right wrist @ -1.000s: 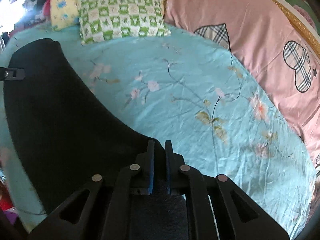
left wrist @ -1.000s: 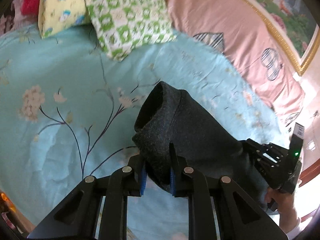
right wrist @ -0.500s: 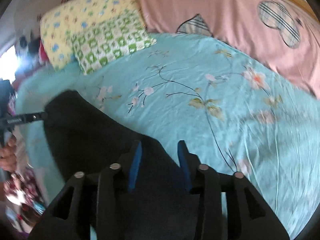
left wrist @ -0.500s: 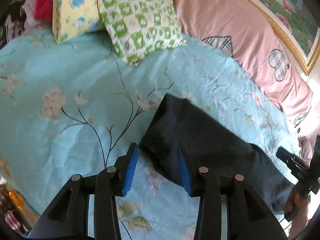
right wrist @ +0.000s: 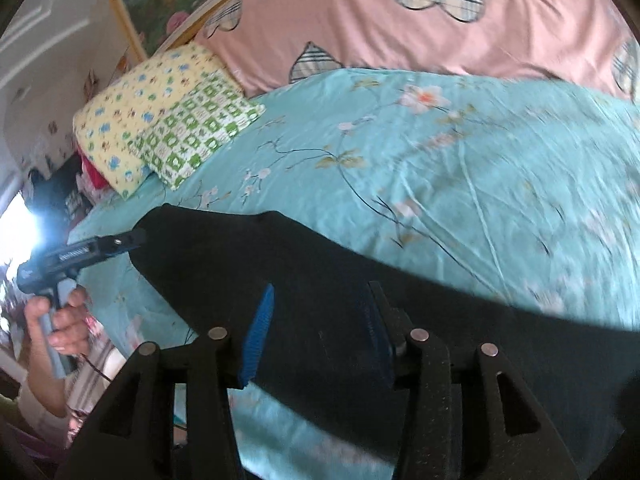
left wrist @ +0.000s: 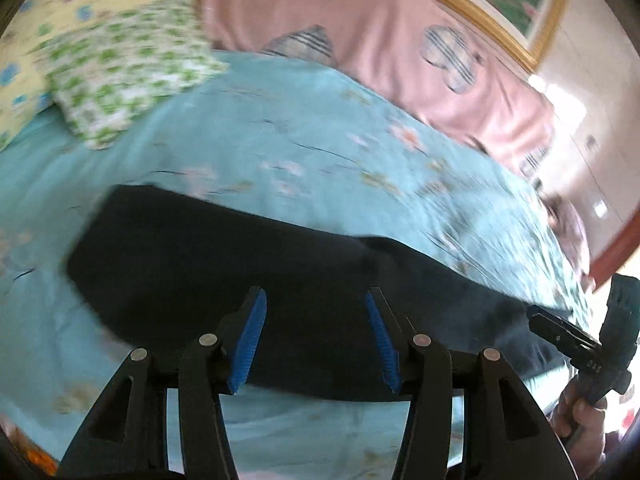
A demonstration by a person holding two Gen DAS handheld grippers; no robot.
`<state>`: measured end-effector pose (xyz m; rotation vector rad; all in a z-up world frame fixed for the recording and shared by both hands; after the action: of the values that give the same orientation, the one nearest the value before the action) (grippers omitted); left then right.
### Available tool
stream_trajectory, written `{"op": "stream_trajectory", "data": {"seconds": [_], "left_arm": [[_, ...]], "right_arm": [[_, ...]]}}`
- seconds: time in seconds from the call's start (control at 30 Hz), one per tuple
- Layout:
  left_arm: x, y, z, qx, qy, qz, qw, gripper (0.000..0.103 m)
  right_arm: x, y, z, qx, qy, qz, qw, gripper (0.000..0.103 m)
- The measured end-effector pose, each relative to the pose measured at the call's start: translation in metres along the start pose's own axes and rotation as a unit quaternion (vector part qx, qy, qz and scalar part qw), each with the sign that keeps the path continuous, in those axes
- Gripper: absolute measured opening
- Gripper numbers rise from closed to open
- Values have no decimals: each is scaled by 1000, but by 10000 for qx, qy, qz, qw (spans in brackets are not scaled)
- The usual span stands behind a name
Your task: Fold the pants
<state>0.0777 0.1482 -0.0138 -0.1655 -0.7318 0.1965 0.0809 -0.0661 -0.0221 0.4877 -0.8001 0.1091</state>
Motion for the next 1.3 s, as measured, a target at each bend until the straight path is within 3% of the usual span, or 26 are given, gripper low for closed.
{"op": "stream_trajectory", "data": {"seconds": [0.4,0.87,0.9,1.0,1.03,1.17,1.3], "left_arm": [[-20,-99,-22,-693,477,-811,9931,54],[-30,-189,-32,-1291,731,-1598,9759,61],[-30,-194,-32,-1322,731,-1662,9745,61],[-31,-208,-33,-1392,738,-1819,9706,63],[-31,-213,-34,-1417,757,-1867,9692,64],[-33,-231,-39,-1470,813,-2072,9638,64],[-31,-250,-43,-1510,844,-2287,9580,65]], "right_arm": [[-54,-32,59,-329,-275,-673,9968,48],[-92,-69,121,-993,-715,-1352,9832,49],[-94,-72,127,-1021,-777,-1424,9815,53],[-103,-83,143,-1108,-991,-1680,9745,88],[-106,-87,147,-1172,-1044,-1749,9720,93],[-118,-102,161,-1439,-1194,-2013,9615,93],[-118,-112,165,-1414,-1311,-2205,9561,93]]}}
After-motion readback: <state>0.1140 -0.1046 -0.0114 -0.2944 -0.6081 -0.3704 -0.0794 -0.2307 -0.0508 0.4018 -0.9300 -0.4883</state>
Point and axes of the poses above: each gripper's, at about its wrist camera, not at the fingertips, and z roughly against the way its jaws point, y to its left, x to its top, the point moved 7 cm from there along -z, roughly the way its jaws point, and after that the axes turned 7 degrees about x, right-handed, at the moved point
